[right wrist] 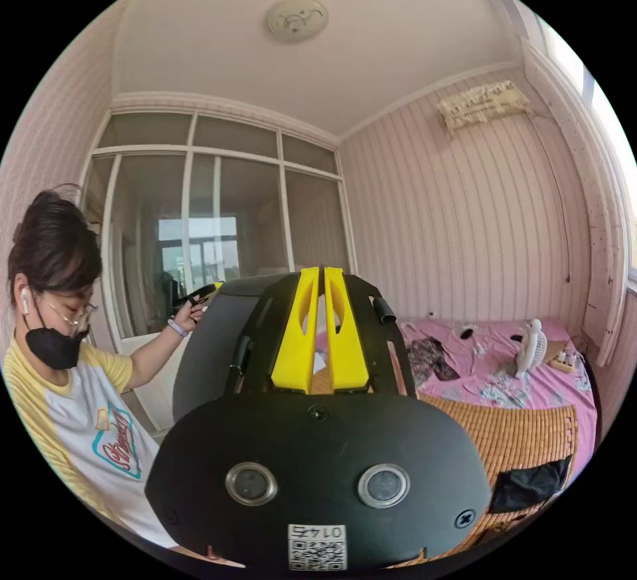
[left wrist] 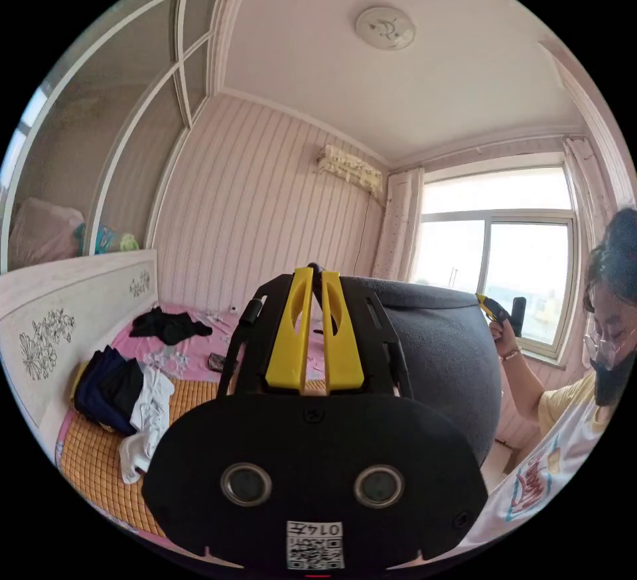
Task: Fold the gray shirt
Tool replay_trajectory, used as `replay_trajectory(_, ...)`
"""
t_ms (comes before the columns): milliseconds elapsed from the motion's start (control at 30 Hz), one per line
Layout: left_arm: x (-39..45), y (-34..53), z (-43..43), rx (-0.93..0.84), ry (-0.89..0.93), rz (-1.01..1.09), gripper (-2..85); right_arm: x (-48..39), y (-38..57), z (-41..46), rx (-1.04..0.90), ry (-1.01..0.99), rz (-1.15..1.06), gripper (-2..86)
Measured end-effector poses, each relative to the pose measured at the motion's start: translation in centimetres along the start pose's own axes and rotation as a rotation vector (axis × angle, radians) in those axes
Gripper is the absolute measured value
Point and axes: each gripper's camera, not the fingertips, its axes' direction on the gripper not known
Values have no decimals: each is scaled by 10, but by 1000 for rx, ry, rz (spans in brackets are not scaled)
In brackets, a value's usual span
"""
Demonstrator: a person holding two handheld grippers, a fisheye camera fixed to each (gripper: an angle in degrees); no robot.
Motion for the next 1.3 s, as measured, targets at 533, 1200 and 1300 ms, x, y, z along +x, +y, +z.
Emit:
replay_trajectory(533, -32, -28, 156, -170, -99, 127, 1, 146, 17, 105, 151, -193, 325, 7)
replay_trajectory(1200, -234, 298, 306, -1008, -51, -540, 22, 251, 380, 237, -772, 265, 799, 10)
replay_trajectory(1300, -238, 302, 313, -1068, -15, -536, 29, 258, 385, 243, -832, 289, 798, 12)
